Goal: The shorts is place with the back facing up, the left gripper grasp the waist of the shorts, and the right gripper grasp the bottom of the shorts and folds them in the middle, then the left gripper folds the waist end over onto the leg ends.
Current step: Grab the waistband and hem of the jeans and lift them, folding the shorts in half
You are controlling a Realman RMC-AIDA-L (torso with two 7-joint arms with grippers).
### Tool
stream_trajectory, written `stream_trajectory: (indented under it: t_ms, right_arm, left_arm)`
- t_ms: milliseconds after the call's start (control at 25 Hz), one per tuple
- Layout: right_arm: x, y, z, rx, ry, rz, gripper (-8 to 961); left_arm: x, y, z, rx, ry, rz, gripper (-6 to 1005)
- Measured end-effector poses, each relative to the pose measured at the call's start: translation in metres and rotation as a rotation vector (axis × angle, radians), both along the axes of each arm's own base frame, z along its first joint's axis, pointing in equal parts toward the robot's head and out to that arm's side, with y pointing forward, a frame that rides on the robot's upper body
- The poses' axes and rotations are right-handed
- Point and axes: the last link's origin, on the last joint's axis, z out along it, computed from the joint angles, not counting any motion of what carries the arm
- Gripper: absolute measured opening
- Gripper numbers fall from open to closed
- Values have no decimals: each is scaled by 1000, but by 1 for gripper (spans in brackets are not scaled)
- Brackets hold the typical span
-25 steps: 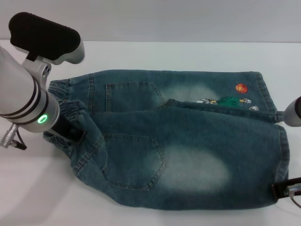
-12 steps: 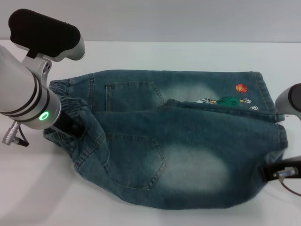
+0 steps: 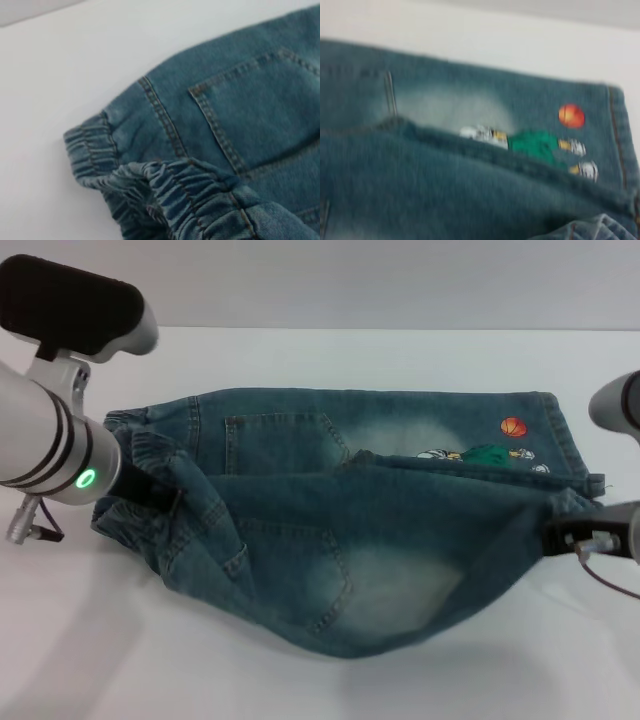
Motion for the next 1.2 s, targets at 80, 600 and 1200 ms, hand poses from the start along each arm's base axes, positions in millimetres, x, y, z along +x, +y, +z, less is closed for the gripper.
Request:
stream_trajectory:
  t_ms: [80, 600, 1200]
  right_arm:
    - [-2, 3, 1, 23, 13, 24, 36]
    - [7, 10, 14, 219, 99, 115, 36]
    - [41, 9, 28, 387, 142, 131, 37]
  left_arm:
    - [-1, 1, 1, 15, -10, -3, 132]
    - [-21, 16, 21, 220, -117, -43, 132]
    - [-34, 25, 38, 372, -188, -65, 153]
